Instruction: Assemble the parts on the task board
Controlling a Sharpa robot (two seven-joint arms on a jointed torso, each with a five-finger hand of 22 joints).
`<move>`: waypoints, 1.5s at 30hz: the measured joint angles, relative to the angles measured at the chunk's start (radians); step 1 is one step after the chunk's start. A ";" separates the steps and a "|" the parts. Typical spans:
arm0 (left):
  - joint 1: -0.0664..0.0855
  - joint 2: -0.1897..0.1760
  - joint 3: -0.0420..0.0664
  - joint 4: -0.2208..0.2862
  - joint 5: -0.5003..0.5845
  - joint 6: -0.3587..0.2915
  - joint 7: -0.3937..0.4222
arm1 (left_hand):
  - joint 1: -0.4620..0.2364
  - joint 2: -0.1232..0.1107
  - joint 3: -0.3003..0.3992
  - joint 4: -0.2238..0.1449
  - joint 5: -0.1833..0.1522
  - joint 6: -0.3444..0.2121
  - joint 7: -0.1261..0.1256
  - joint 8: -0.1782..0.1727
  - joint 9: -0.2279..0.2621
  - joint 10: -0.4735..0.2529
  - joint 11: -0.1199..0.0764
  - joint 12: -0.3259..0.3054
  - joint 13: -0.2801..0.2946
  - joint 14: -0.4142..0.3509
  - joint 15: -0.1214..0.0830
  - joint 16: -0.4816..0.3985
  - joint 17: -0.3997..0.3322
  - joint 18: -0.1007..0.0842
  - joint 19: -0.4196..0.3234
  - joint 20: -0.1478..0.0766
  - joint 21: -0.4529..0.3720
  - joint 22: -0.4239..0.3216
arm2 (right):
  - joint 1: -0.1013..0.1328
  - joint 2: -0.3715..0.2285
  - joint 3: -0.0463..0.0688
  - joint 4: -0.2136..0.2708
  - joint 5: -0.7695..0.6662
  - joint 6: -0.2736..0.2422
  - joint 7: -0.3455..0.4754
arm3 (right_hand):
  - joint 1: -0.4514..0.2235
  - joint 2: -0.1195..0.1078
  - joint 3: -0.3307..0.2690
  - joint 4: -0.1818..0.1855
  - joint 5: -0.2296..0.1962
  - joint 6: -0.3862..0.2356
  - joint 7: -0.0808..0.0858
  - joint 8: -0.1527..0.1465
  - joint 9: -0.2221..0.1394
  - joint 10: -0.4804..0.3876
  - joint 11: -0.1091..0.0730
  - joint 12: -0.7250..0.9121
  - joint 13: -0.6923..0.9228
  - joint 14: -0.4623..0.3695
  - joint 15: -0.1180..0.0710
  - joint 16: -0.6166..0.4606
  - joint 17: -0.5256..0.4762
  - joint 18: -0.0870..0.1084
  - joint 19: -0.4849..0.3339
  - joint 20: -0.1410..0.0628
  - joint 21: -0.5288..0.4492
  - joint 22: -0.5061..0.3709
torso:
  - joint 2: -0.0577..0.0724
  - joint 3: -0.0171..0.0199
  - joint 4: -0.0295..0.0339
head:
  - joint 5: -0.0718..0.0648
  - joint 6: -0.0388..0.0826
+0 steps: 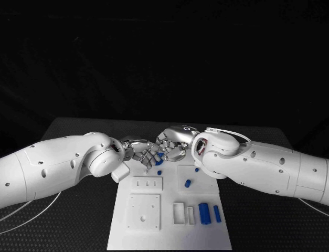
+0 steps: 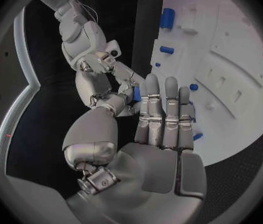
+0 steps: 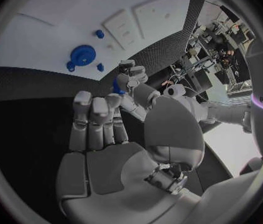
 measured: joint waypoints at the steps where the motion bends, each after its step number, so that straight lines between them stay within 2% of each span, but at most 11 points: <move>1: 0.000 0.000 0.000 0.000 0.000 0.000 -0.001 | -0.003 -0.006 -0.003 0.003 -0.006 -0.002 0.002 -0.002 0.000 -0.001 0.001 0.000 -0.001 -0.003 0.002 0.000 -0.001 0.000 0.000 0.000 0.000 0.000 | 0.000 0.000 0.000 0.000 0.000 0.000 0.000 | 0.000 0.000 0.000 0.000 0.000 0.000 0.000 0.000 0.000 0.000 0.000 0.000 0.000 0.000 0.000 0.000 0.000 0.000 0.000 0.000 0.000 0.000 | 0.000 -0.0002 0.0000 | 0.000 0.000; 2: 0.000 0.000 0.000 0.000 0.000 -0.001 -0.001 | -0.003 -0.013 -0.007 0.007 -0.013 -0.004 0.004 -0.005 0.000 -0.004 0.003 0.000 -0.001 -0.007 0.000 0.000 -0.002 0.000 0.000 0.000 0.000 0.000 | 0.000 0.000 0.000 0.000 0.000 0.001 -0.001 | 0.000 0.000 0.000 0.000 0.000 0.000 0.000 -0.001 0.000 0.000 0.000 0.000 0.000 0.000 0.000 0.000 0.000 0.000 0.000 0.000 0.000 0.000 | 0.000 -0.0003 0.0000 | 0.000 0.000; 6: 0.000 0.000 0.000 0.001 -0.001 -0.002 -0.005 | -0.027 -0.040 -0.013 0.044 -0.080 -0.007 0.003 -0.008 0.000 -0.004 0.003 -0.003 -0.003 -0.007 0.000 0.000 -0.004 0.000 -0.001 0.000 0.000 0.000 | 0.000 0.001 0.000 0.002 -0.002 0.004 -0.005 | 0.000 0.000 0.000 0.000 0.000 0.000 0.000 -0.001 0.000 0.000 0.000 0.000 0.000 0.000 0.000 0.000 0.001 0.000 0.000 0.000 0.000 0.000 | 0.000 -0.0007 0.0000 | 0.001 -0.001; 9: 0.000 0.001 -0.001 0.001 -0.002 -0.002 -0.008 | -0.042 -0.072 -0.019 0.066 -0.124 -0.008 0.002 -0.013 0.001 -0.004 0.003 -0.004 -0.004 -0.007 0.000 0.000 -0.005 0.000 -0.004 -0.004 0.000 0.000 | 0.000 0.003 -0.001 0.002 -0.003 0.006 -0.009 | 0.000 0.000 0.000 0.000 0.000 0.000 0.000 -0.002 0.000 0.000 0.000 0.000 0.000 0.000 0.000 0.000 0.001 0.000 0.000 0.000 0.000 0.000 | 0.000 -0.0007 -0.0002 | 0.001 -0.001; 11: 0.000 0.001 -0.001 0.001 -0.003 -0.002 -0.011 | -0.056 -0.106 -0.025 0.082 -0.134 -0.008 0.002 -0.013 0.004 -0.004 0.003 -0.004 -0.005 -0.007 0.000 0.000 -0.005 0.000 -0.004 -0.004 0.000 0.000 | 0.000 0.004 -0.002 0.002 -0.005 0.008 -0.012 | 0.000 0.000 0.000 0.000 0.000 0.000 0.000 -0.002 0.000 0.000 0.000 0.000 0.000 0.000 0.000 0.000 0.001 0.000 0.000 0.000 0.000 0.000 | 0.000 -0.0008 -0.0005 | 0.001 -0.001; 13: 0.000 0.001 -0.001 0.001 -0.005 -0.002 -0.015 | -0.056 -0.122 -0.018 0.093 -0.134 -0.008 0.002 -0.013 0.006 -0.004 0.003 -0.004 -0.005 -0.007 0.000 0.000 -0.005 0.000 -0.004 -0.004 0.000 0.000 | 0.000 0.004 -0.002 0.003 -0.008 0.009 -0.015 | 0.000 0.000 0.003 -0.003 0.001 0.000 0.000 -0.001 0.000 0.000 0.000 0.000 0.000 0.000 0.000 0.000 0.001 0.000 0.000 0.000 0.000 0.000 | 0.000 -0.0009 -0.0004 | 0.001 -0.001; 16: 0.000 0.002 0.000 0.001 -0.008 -0.001 -0.020 | -0.050 -0.116 -0.014 0.096 -0.134 -0.008 0.002 -0.013 0.009 -0.004 0.003 -0.004 -0.005 -0.007 0.000 0.000 -0.004 0.000 -0.004 -0.004 0.000 0.000 | 0.000 0.005 -0.003 0.005 -0.013 0.010 -0.018 | 0.000 0.000 0.001 -0.004 0.007 0.000 0.000 0.000 0.000 0.000 0.000 0.000 0.001 0.000 0.000 0.000 0.001 0.000 0.000 0.000 0.000 0.000 | 0.000 -0.0009 0.0000 | 0.001 -0.001; 25: 0.000 0.003 0.000 0.001 -0.017 -0.001 -0.034 | 0.012 -0.053 -0.018 0.065 -0.134 -0.002 -0.003 -0.013 0.015 0.000 0.000 -0.004 -0.002 -0.003 -0.004 0.005 0.001 0.000 -0.004 -0.003 0.000 0.000 | 0.000 0.005 -0.003 0.014 -0.028 0.011 -0.032 | -0.001 -0.001 0.001 -0.004 0.007 0.000 0.000 0.000 0.000 0.001 0.001 0.000 0.001 0.001 -0.001 0.000 0.001 0.000 0.000 0.000 0.000 0.000 | 0.000 -0.0003 0.0004 | 0.001 -0.002; 27: 0.000 0.003 0.000 0.000 -0.019 -0.001 -0.037 | 0.019 -0.033 -0.018 0.059 -0.134 -0.001 -0.003 -0.013 0.017 0.003 -0.003 -0.004 -0.001 -0.003 -0.004 0.009 0.002 0.000 -0.004 -0.003 0.000 0.000 | 0.000 0.004 -0.003 0.018 -0.031 0.011 -0.036 | -0.001 -0.001 0.001 -0.004 0.009 0.000 0.000 0.000 0.000 0.002 0.002 0.000 0.001 0.003 -0.002 0.000 0.001 0.000 0.000 0.000 0.000 0.000 | 0.000 -0.0004 0.0003 | 0.002 -0.003; 30: 0.000 0.003 0.000 -0.002 -0.022 -0.002 -0.041 | 0.027 -0.023 -0.022 0.055 -0.134 -0.001 -0.003 -0.010 0.018 0.004 -0.004 -0.004 -0.001 -0.003 -0.004 0.009 0.003 0.000 -0.004 -0.003 0.000 0.000 | 0.000 0.003 -0.003 0.022 -0.033 0.011 -0.038 | -0.001 -0.001 0.001 -0.004 0.011 0.000 0.000 0.000 0.000 0.002 0.002 0.000 0.001 0.003 -0.002 0.000 0.001 0.000 0.000 0.000 0.000 0.000 | 0.000 -0.0002 0.0002 | 0.003 -0.003; 45: 0.000 0.003 0.000 -0.003 -0.034 -0.003 -0.052 | 0.035 -0.018 -0.037 0.048 -0.134 0.002 -0.006 -0.008 0.020 0.004 -0.004 -0.004 0.000 -0.003 -0.004 0.012 0.004 0.000 -0.004 -0.003 0.000 -0.001 | -0.001 0.004 -0.003 0.030 -0.047 0.018 -0.048 | -0.001 -0.001 0.001 -0.004 0.012 0.001 0.000 0.001 0.000 0.002 0.002 0.000 0.002 0.003 -0.002 0.000 0.001 0.000 0.003 0.004 0.000 0.000 | 0.000 0.0000 -0.0006 | 0.007 -0.006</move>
